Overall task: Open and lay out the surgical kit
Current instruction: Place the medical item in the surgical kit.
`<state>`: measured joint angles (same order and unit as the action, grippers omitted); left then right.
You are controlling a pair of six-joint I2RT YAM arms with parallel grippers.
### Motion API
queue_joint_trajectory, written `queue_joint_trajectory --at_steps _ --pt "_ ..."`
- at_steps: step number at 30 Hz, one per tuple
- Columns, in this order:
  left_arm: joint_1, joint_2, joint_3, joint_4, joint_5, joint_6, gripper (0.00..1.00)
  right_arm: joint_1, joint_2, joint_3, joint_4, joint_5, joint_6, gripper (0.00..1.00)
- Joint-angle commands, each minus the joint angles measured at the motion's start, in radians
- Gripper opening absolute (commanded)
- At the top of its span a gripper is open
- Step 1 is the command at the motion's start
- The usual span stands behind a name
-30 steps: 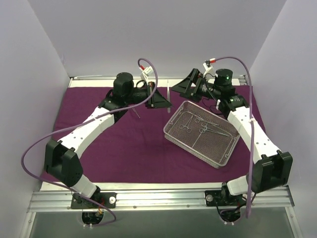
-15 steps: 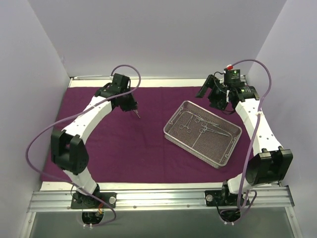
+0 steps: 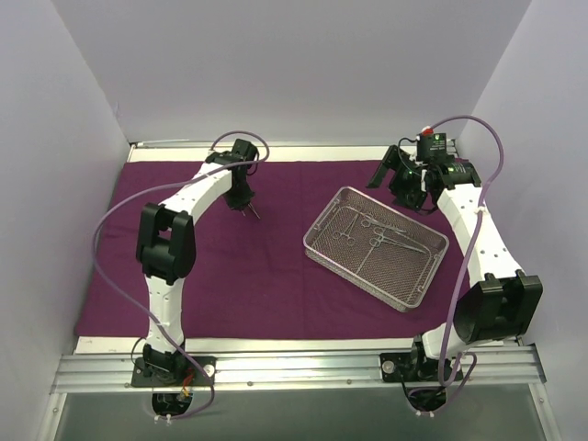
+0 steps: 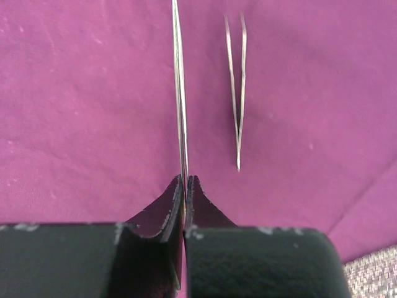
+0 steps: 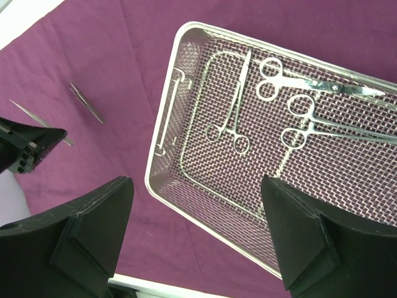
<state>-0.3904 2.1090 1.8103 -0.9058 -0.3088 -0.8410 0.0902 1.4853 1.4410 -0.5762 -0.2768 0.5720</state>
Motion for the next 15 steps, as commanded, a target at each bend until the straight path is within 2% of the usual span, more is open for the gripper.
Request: queue_joint_trajectory --at_steps 1,15 --pt "0.025 0.019 0.072 -0.047 -0.047 -0.050 0.02 -0.014 -0.007 -0.011 -0.022 0.010 -0.020 0.86" --pt "0.038 0.104 0.086 -0.016 0.028 -0.105 0.02 -0.021 0.015 -0.019 -0.017 -0.009 -0.027 0.86"
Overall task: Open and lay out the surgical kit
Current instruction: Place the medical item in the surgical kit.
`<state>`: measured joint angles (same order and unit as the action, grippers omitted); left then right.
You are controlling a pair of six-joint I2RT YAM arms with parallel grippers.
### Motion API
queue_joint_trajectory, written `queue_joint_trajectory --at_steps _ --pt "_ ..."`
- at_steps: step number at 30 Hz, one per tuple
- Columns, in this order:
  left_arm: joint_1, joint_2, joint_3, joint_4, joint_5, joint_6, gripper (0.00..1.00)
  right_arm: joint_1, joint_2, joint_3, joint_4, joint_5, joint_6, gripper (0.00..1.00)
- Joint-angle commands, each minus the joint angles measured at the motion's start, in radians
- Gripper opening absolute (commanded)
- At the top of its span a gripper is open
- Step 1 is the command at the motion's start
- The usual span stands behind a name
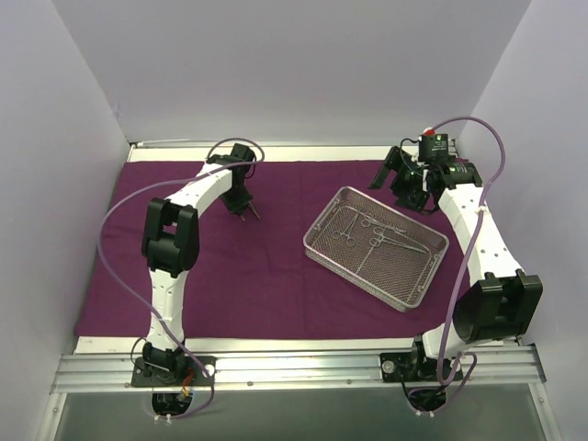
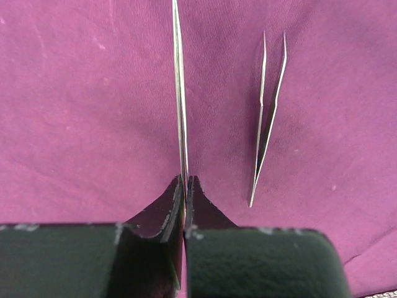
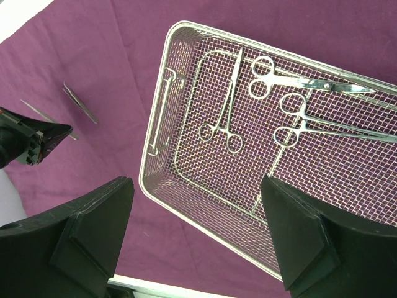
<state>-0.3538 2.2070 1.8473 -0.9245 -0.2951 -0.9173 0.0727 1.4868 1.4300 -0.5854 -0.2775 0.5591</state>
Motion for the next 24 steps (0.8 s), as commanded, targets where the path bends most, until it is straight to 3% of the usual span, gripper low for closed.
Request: queue_joint_trajectory --at_steps 1,20,24 --pt "0.001 0.008 0.047 0.003 0.017 -0.037 0.02 -0.004 0.013 -0.009 -0.010 -0.009 -0.016 0.86" --pt "0.013 0.049 -0.008 0.039 0.105 -0.077 0.03 -0.004 0.030 -0.009 -0.004 -0.028 -0.022 0.86" --pt "0.022 0.048 -0.031 0.047 0.128 -0.084 0.19 -0.004 0.033 -0.011 -0.001 -0.028 -0.022 0.86"
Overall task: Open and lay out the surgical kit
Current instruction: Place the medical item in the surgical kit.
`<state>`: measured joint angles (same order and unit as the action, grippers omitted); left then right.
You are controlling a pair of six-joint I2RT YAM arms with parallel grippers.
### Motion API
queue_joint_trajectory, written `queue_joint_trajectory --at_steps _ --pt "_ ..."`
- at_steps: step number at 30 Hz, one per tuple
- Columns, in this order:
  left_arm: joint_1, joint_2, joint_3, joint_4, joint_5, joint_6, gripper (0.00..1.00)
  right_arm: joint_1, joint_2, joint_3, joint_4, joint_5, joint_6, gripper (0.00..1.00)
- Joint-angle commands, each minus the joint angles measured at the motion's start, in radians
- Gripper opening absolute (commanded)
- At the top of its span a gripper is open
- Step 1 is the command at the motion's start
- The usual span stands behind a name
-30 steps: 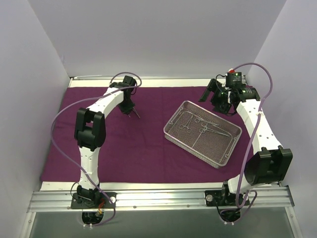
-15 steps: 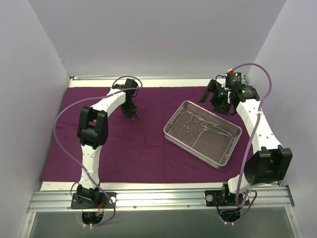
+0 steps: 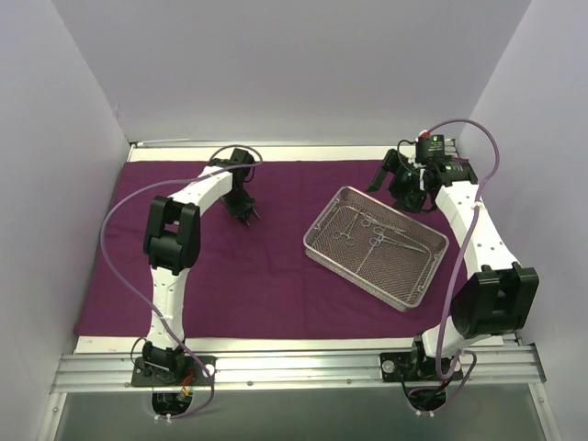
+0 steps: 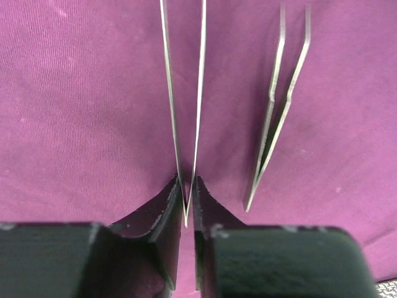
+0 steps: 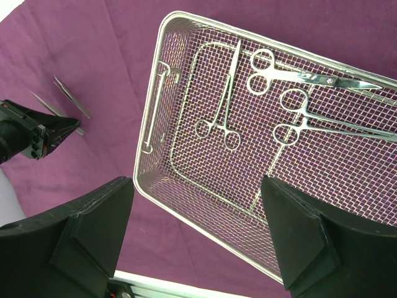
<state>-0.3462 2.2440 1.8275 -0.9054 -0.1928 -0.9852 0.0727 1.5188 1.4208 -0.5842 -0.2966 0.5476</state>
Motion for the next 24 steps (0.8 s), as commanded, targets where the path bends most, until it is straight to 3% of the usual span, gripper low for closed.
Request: queue_joint_trajectory --at_steps 1,6,7,14,24 --pt "0.016 0.009 -0.023 0.036 0.026 -0.017 0.20 -0.004 0.001 -0.002 -0.002 -0.010 -0.009 0.86" --pt "0.029 0.000 -0.048 0.051 0.036 -0.017 0.26 -0.005 0.000 -0.008 0.004 -0.013 -0.006 0.86" --pt "0.030 0.000 -0.053 0.059 0.042 -0.015 0.32 -0.005 0.000 -0.008 0.006 -0.015 -0.005 0.86" --pt "0.032 -0.041 -0.057 0.085 0.068 0.022 0.46 -0.010 0.000 -0.019 0.009 -0.015 -0.003 0.86" --pt "0.032 -0.199 -0.086 0.089 0.116 0.129 0.53 -0.053 0.020 -0.046 0.000 0.017 0.018 0.85"
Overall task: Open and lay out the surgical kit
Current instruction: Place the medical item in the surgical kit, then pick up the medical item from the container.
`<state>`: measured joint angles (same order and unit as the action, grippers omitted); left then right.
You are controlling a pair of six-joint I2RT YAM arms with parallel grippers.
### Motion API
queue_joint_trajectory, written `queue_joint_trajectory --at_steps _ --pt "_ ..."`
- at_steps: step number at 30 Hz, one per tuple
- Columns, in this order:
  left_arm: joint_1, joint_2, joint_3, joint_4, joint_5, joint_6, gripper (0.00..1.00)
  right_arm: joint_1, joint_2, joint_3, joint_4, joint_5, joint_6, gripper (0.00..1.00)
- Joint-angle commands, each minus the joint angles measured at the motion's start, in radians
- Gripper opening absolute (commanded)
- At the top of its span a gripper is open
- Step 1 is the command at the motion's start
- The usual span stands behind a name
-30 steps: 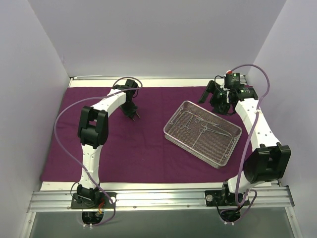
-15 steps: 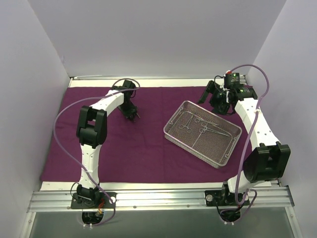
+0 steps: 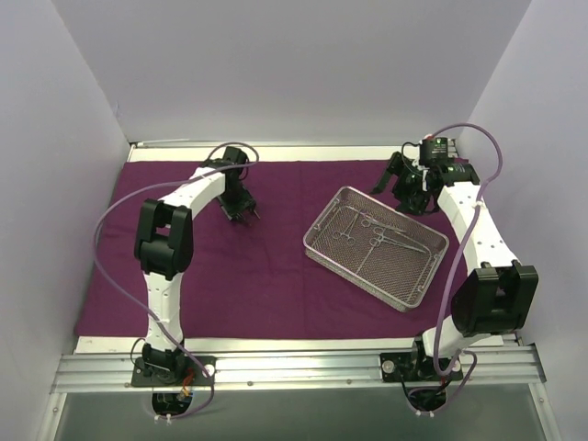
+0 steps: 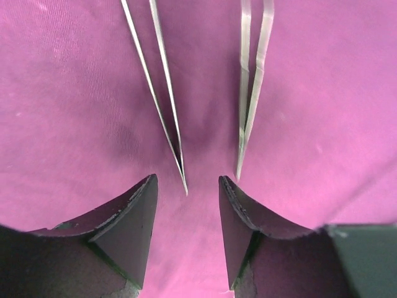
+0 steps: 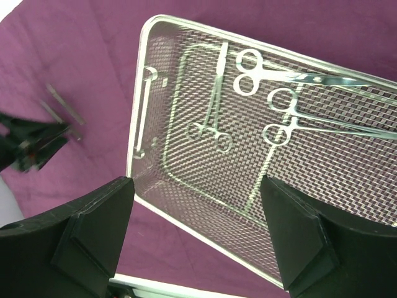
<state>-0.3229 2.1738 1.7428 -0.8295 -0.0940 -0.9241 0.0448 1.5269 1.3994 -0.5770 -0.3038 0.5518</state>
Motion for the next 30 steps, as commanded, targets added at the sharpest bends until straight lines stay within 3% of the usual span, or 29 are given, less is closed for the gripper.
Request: queue_joint_trajectory --at_steps 1,7,10,14,21,30 --pt "0.008 -0.149 -0.015 0.032 0.033 0.130 0.53 -0.032 0.013 -0.036 -0.011 0.047 0.022 0.84" --pt "0.010 -0.267 -0.060 0.039 0.164 0.433 0.54 -0.082 0.026 -0.152 -0.027 0.107 0.046 0.76" --pt "0.010 -0.365 -0.167 0.090 0.232 0.522 0.55 -0.105 0.010 -0.230 -0.038 0.144 0.089 0.70" --pt "0.012 -0.489 -0.301 0.127 0.327 0.585 0.56 -0.129 -0.014 -0.298 -0.064 0.199 0.099 0.67" --pt "0.039 -0.569 -0.474 0.165 0.353 0.653 0.56 -0.141 0.010 -0.352 -0.043 0.250 0.066 0.65" --pt "0.088 -0.605 -0.428 0.139 0.390 0.685 0.56 -0.129 0.033 -0.395 0.095 0.282 0.460 0.63"
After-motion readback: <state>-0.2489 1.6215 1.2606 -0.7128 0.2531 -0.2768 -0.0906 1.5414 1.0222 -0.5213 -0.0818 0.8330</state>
